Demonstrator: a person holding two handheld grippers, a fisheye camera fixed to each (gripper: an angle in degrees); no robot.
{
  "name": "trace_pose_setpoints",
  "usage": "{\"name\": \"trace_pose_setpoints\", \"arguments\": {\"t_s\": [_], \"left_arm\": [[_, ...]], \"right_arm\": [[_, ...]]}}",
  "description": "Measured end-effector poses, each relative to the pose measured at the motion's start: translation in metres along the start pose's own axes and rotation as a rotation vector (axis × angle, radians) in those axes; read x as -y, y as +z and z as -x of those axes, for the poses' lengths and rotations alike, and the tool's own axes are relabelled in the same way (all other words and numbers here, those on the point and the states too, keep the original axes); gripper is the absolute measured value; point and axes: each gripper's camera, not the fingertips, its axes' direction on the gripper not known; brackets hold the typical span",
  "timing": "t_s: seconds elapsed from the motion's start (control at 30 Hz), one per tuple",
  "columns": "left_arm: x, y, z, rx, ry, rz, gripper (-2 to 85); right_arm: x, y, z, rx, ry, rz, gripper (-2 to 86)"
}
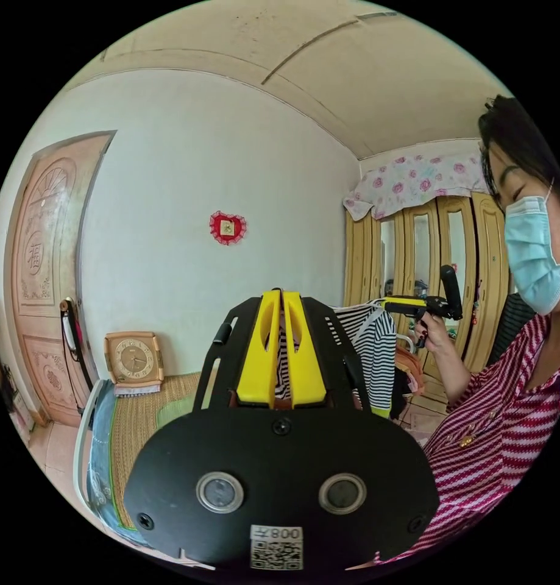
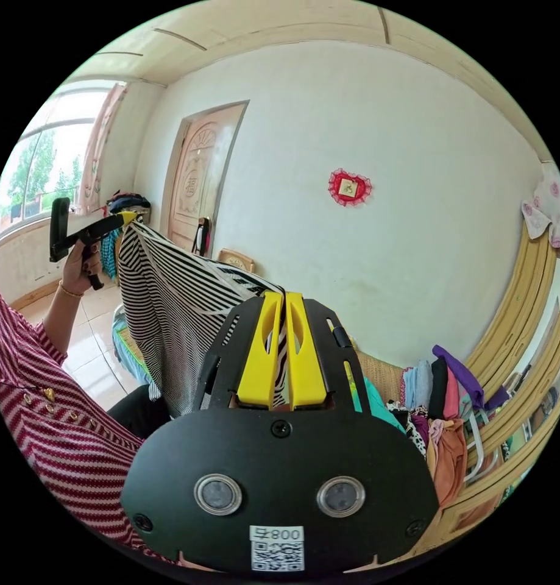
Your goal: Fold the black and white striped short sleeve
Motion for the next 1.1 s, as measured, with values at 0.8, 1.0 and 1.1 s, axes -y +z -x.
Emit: {"name": "trace_pose_setpoints", "arguments": {"t_s": [0.8,1.0,1.1], "left_arm": [[0.059,-0.181,-0.07,0.079,0.139,-0.212,0.6],[0.062,-0.201,-0.075,0.083,0.151,-0.217,0.6],[0.063,-0.209,-0.076,0.082,0.156,-0.218,0.6]], "right_arm": [[-0.076,-0.154,-0.003,0.053,-0.072,-0.284,0.8],[-0.094,-0.17,-0.005,0.048,-0.076,-0.295,0.8],[-0.103,-0.176,-0.006,0.05,-0.075,-0.302,0.8]]}}
